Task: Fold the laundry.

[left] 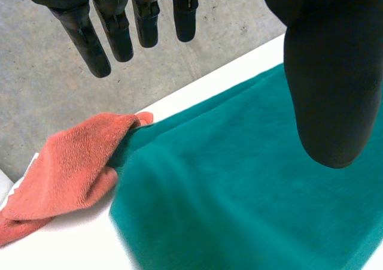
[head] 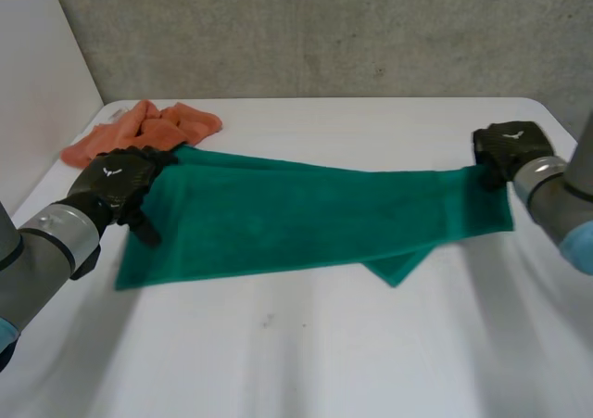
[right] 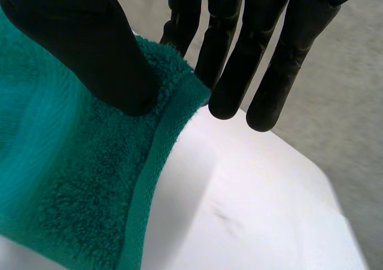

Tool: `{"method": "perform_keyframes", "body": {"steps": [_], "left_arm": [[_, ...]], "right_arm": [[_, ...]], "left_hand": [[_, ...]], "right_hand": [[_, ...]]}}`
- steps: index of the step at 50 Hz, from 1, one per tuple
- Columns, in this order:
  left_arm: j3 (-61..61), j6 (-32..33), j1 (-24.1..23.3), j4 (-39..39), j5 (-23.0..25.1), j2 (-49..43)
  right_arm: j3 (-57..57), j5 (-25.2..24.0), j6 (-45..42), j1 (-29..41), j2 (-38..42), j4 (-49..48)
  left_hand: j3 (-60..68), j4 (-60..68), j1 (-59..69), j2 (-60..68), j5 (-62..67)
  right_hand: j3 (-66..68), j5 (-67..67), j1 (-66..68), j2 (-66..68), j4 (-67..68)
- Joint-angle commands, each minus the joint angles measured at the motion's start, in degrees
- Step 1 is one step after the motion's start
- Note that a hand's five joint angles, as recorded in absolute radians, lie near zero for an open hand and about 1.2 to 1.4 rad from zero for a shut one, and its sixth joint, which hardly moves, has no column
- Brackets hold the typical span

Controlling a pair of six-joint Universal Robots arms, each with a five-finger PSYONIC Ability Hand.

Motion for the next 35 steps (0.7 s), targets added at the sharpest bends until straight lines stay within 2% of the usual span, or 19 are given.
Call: {"method": "perform_keyframes", "body": {"steps": [1, 3, 4, 5, 6, 7, 8, 18, 23, 28, 35], "left_arm": [[-0.3, 0.7, -0.4, -0.3, 0.3, -0.6], [-0.3, 1.0, -1.0, -0.4, 0.3, -0.9], [-0.3, 1.0, -1.1, -0.4, 0.3, -1.0], [-0.3, 1.0, -1.2, -0.4, 0.3, -1.3], [-0.3, 1.0, -1.2, -0.4, 0.3, -1.7], [-0.3, 1.3, -1.4, -0.4, 0.3, -2.7], [-0.2, 1.6, -1.4, -0.4, 0.3, -3.2], [-0.6, 11.5, -3.0, -5.0, -0.4, -6.0], [-1.4, 12.1, -3.3, -5.8, -0.4, -7.8], [-1.7, 12.5, -4.0, -5.4, -1.0, -9.6], [-1.7, 12.5, -4.7, -2.4, -5.5, -12.1]], "right_arm": [[-1.7, -0.1, -3.0, -3.1, 0.8, 0.0], [-2.0, -0.1, -3.2, -2.9, 1.3, 0.3], [-2.0, 0.0, -3.2, -2.8, 1.3, 0.4], [-2.0, 0.0, -3.3, -2.8, 1.4, 0.4], [-2.0, 0.3, -3.3, -2.7, 1.4, 0.4], [-2.0, 0.6, -3.3, -2.8, 1.3, 0.4], [-2.0, 0.7, -3.2, -2.8, 1.3, 0.4], [2.9, -0.1, -3.4, -3.1, -1.8, 0.2], [6.7, -0.8, -3.7, -3.3, -4.8, -0.4], [11.0, -3.8, -4.3, -3.3, -6.6, -1.0], [15.3, -4.5, -4.3, -3.3, -7.6, -3.5]], "left_hand": [[0.4, 0.9, 1.2, 0.8, 0.3], [1.0, 1.5, 1.9, 1.5, 1.0], [1.2, 1.7, 2.0, 1.7, 1.2], [1.4, 1.9, 2.2, 1.8, 1.4], [2.2, 2.7, 3.0, 2.7, 2.2], [5.2, 5.7, 6.0, 5.7, 5.2], [6.4, 6.9, 7.2, 6.9, 6.4], [13.5, 14.0, 14.3, 13.9, 13.5], [16.0, 16.5, 16.8, 16.5, 16.0], [16.0, 16.5, 16.8, 16.5, 16.0], [15.7, 16.2, 16.5, 16.1, 15.7]], "right_hand": [[12.6, 13.0, 23.8, 12.8, 12.0], [12.6, 13.0, 23.8, 12.8, 12.0], [5.2, 5.5, 16.4, 5.4, 4.6], [-8.4, -8.0, 2.9, -8.1, -9.0], [-39.1, -38.8, -27.9, -38.9, -39.8], [-52.3, -52.0, -41.1, -52.1, -52.9], [-57.4, -57.0, -46.2, -57.2, -58.0], [-57.4, -57.0, -46.2, -57.2, -58.0], [-57.4, -57.0, -46.2, -57.2, -58.0], [-57.4, -57.0, -46.2, -57.2, -58.0], [-57.4, -57.0, -46.2, -57.2, -58.0]]}}
